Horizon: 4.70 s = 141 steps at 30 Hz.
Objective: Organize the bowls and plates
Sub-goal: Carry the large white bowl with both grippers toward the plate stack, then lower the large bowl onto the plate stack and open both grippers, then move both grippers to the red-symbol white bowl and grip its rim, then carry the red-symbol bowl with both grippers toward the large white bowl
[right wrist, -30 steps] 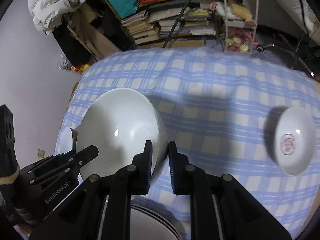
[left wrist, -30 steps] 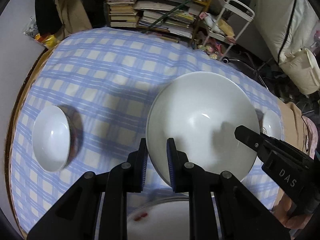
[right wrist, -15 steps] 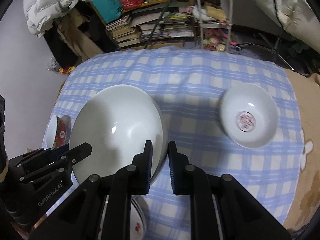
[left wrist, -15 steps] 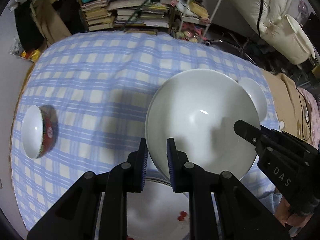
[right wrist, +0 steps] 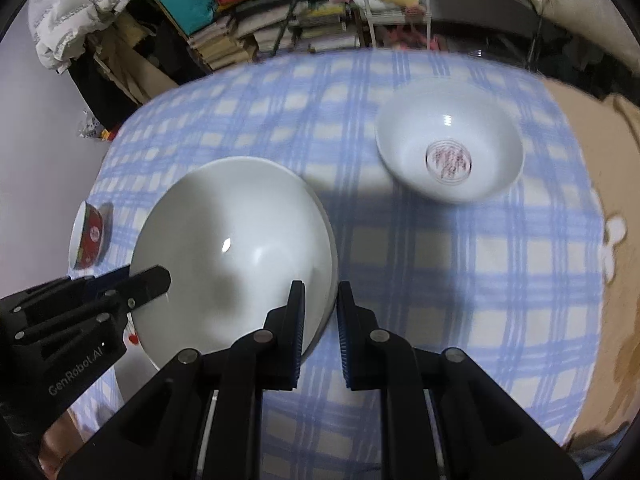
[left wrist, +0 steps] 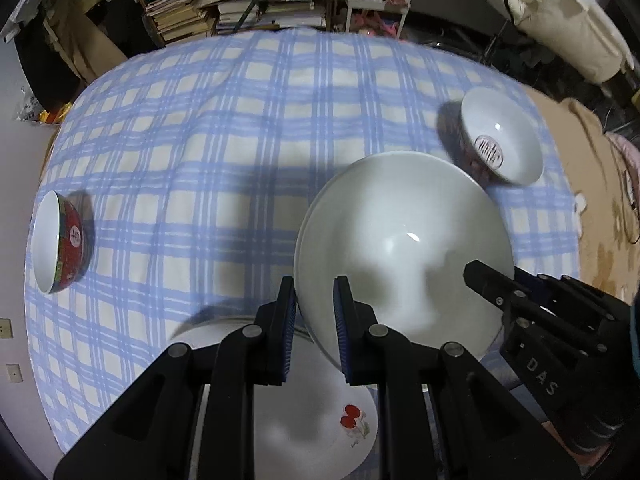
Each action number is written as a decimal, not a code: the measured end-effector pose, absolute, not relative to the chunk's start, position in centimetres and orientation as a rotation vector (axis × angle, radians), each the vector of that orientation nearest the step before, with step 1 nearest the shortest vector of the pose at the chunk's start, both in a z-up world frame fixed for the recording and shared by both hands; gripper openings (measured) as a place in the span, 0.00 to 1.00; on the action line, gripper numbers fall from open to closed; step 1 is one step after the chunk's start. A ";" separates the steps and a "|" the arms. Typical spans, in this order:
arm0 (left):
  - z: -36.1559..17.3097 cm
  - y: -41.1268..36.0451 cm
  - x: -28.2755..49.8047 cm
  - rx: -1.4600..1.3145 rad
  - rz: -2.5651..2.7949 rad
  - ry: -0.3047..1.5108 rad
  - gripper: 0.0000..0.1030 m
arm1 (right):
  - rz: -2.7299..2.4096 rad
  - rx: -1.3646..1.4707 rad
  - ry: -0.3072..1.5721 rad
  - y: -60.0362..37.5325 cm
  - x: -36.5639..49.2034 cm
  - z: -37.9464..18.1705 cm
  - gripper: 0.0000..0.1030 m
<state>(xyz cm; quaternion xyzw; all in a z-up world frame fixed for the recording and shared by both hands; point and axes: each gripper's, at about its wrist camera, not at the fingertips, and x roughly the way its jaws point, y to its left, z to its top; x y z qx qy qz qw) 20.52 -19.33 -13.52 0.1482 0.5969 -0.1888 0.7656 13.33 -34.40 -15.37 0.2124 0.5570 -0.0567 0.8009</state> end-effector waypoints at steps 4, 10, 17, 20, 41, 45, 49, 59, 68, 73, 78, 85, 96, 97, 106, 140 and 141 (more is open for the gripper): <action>-14.5 -19.5 20.1 0.313 -0.403 1.328 0.17 | -0.130 0.451 1.202 -34.7 12.8 -15.8 0.16; -15.0 -19.8 19.7 0.302 -0.419 1.332 0.17 | -0.121 0.501 1.215 -35.8 12.2 -16.8 0.16; -15.2 -20.6 19.4 0.324 -0.425 1.327 0.17 | -0.135 0.487 1.216 -36.3 12.4 -17.1 0.16; -15.3 -20.4 19.5 0.305 -0.429 1.327 0.17 | -0.139 0.491 1.220 -36.3 12.4 -17.3 0.16; -11.2 -18.6 19.9 0.206 -0.344 1.178 0.19 | -0.183 0.548 0.974 -39.1 11.8 -12.8 0.17; -10.0 -19.7 21.0 0.222 -0.338 1.140 0.21 | -0.233 0.504 0.931 -40.0 11.8 -11.5 0.30; -9.3 -21.2 22.0 0.224 -0.353 1.121 0.25 | -0.283 0.500 0.912 -41.8 12.5 -11.2 0.36; -9.8 -24.6 23.9 0.200 -0.415 1.080 0.50 | -0.335 0.547 0.887 -45.6 13.5 -12.0 0.54; -11.2 -28.4 25.6 0.226 -0.462 1.099 0.67 | -0.361 0.588 0.916 -47.7 13.7 -14.4 0.82; -12.5 -30.4 26.4 0.229 -0.500 1.141 0.67 | -0.331 0.603 0.946 -48.2 14.1 -15.6 0.82; -13.6 -33.0 26.8 0.284 -0.570 1.161 0.67 | -0.339 0.605 0.966 -48.9 14.4 -16.7 0.82; -15.3 -35.0 27.8 0.342 -0.552 1.189 0.65 | -0.345 0.695 1.009 -50.0 14.8 -19.1 0.82; -17.8 -37.5 27.2 0.394 -0.644 1.251 0.11 | -0.291 0.716 1.019 -50.2 14.9 -19.5 0.16; -17.8 -37.7 26.9 0.399 -0.657 1.254 0.11 | -0.279 0.724 1.025 -50.0 14.9 -19.6 0.15; -15.3 -35.9 25.6 0.409 -0.635 1.231 0.11 | -0.276 0.735 1.022 -48.8 13.9 -18.1 0.13; -11.0 -21.9 18.4 0.342 -0.469 1.213 0.11 | -0.123 0.517 0.977 -36.1 10.4 -12.2 0.13; -11.4 -21.8 18.4 0.341 -0.463 1.223 0.11 | -0.124 0.510 0.985 -36.0 10.5 -12.3 0.13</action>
